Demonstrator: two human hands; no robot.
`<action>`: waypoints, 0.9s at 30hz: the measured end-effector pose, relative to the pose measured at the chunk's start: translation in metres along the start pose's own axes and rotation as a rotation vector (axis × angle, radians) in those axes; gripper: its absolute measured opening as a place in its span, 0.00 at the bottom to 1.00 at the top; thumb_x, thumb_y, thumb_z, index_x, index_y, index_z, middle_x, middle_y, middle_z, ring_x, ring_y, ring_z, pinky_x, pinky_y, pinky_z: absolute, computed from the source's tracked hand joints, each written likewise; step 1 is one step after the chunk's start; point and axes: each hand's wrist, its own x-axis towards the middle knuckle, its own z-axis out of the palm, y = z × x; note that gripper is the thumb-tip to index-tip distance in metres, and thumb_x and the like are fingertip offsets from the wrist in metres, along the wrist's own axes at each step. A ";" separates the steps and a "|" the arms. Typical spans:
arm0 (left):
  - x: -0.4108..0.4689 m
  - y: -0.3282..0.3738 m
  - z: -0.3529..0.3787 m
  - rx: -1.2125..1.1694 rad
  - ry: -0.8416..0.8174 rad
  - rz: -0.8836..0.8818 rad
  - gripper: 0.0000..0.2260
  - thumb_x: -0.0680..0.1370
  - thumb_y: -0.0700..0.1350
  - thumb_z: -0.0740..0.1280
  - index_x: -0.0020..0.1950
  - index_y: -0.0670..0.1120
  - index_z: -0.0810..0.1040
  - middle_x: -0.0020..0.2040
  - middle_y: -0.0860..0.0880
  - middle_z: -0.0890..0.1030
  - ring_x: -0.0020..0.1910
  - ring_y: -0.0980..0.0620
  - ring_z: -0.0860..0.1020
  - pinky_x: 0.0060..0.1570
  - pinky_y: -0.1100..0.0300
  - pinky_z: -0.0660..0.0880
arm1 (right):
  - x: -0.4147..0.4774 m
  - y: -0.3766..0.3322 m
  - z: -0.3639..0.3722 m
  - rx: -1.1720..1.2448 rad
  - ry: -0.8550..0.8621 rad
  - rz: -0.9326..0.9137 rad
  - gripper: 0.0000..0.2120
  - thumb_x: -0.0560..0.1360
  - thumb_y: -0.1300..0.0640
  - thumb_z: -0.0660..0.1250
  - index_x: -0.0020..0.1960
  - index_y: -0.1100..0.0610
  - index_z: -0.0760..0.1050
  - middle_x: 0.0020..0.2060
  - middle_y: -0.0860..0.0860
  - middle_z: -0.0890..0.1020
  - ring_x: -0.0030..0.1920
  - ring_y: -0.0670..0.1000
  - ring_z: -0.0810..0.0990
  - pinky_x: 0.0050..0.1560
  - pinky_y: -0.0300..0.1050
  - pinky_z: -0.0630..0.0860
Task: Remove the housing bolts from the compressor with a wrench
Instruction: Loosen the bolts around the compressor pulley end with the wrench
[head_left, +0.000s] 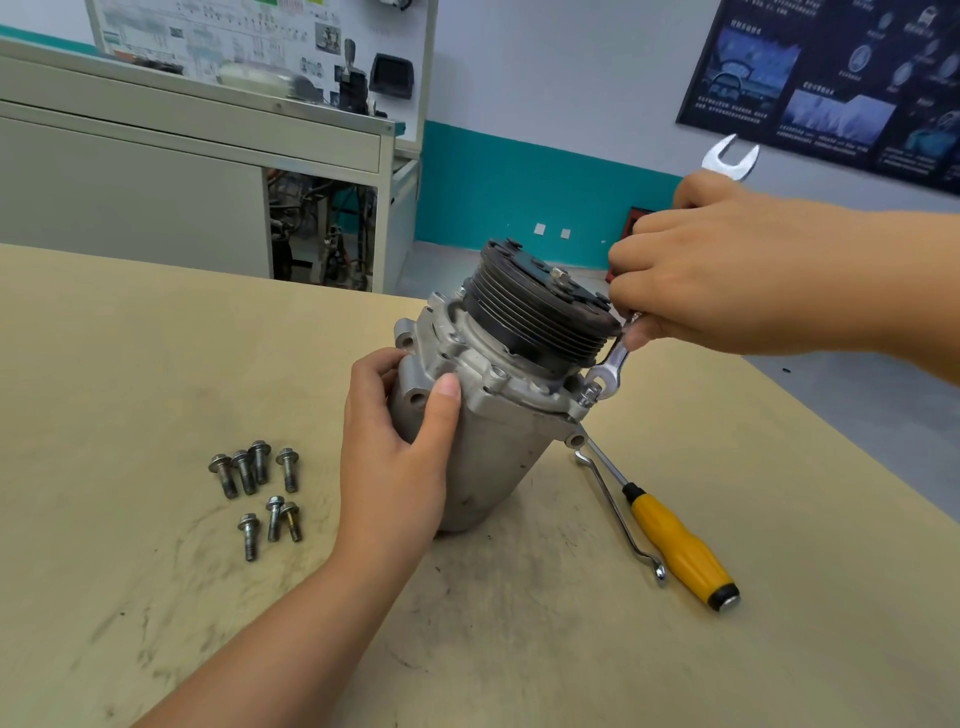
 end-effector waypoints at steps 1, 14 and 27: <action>0.000 0.000 0.000 -0.003 -0.001 0.000 0.07 0.73 0.58 0.63 0.49 0.64 0.68 0.51 0.62 0.76 0.51 0.64 0.75 0.46 0.67 0.70 | 0.001 0.000 0.001 -0.029 0.025 -0.015 0.32 0.68 0.37 0.28 0.52 0.45 0.67 0.48 0.42 0.72 0.55 0.47 0.72 0.50 0.45 0.56; 0.001 -0.001 0.000 0.001 -0.004 0.004 0.06 0.75 0.56 0.64 0.49 0.63 0.68 0.51 0.62 0.76 0.51 0.65 0.75 0.47 0.68 0.70 | -0.002 -0.009 -0.015 -0.130 -0.117 -0.039 0.15 0.80 0.40 0.48 0.56 0.47 0.67 0.36 0.44 0.66 0.48 0.50 0.79 0.35 0.41 0.68; 0.001 -0.001 0.000 -0.002 -0.010 0.007 0.06 0.75 0.55 0.64 0.50 0.63 0.68 0.52 0.62 0.76 0.51 0.67 0.74 0.47 0.71 0.70 | -0.008 -0.017 -0.017 0.037 -0.139 0.099 0.19 0.79 0.42 0.49 0.62 0.45 0.72 0.34 0.44 0.59 0.43 0.49 0.67 0.44 0.42 0.65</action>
